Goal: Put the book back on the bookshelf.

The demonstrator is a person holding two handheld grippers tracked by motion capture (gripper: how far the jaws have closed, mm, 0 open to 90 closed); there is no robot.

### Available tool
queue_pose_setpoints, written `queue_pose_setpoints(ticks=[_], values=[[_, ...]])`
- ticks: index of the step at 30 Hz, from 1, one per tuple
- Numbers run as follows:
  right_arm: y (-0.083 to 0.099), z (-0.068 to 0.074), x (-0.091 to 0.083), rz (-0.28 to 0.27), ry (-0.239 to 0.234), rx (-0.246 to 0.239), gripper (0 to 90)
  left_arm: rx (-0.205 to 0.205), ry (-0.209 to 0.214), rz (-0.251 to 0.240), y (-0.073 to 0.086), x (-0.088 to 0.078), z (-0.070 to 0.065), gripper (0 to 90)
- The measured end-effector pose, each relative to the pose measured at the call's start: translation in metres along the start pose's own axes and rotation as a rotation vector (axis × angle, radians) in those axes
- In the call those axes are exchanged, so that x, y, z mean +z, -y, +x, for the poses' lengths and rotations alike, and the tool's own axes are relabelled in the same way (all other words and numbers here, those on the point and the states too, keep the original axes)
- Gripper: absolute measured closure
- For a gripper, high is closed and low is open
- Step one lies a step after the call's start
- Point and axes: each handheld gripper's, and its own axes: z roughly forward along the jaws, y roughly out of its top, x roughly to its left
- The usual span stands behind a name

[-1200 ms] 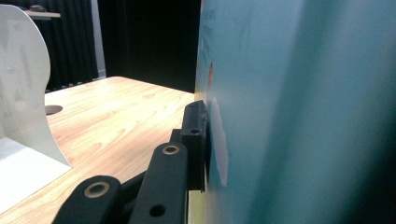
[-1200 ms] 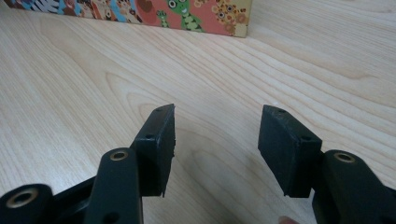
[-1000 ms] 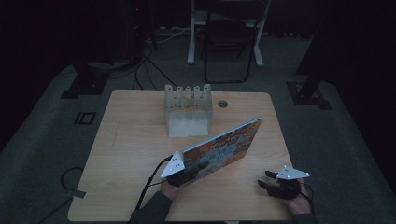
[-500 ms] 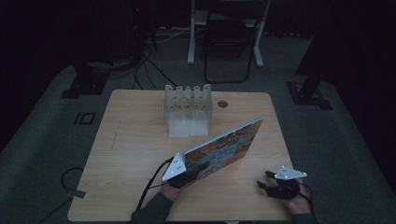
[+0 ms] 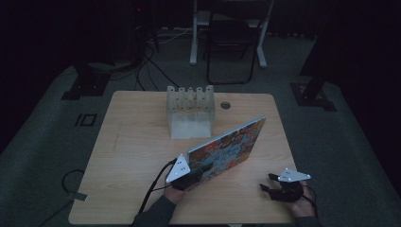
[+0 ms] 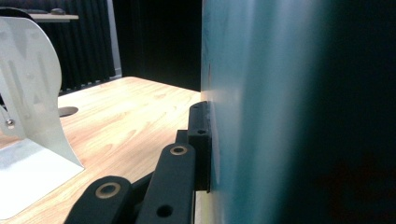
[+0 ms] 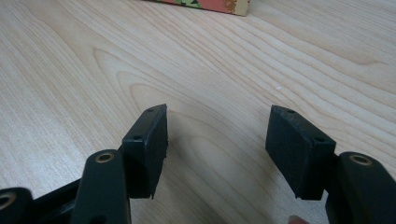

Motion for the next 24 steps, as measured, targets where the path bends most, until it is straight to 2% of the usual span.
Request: queue_pose_setpoints(ticks=[3,12,24], values=[[0.0,0.0,0.0,0.001,-0.003,-0.002,37.7,-0.014,-0.003,-0.001,-0.001,0.0,0.001,81.1],[0.0,0.0,0.001,0.006,0.001,0.003,32.7,-0.017,-0.007,0.0,-0.005,-0.004,0.001,81.2],[0.0,0.001,0.001,0.008,-0.002,0.002,30.7,0.008,-0.011,0.011,-0.011,-0.007,0.0,81.2]])
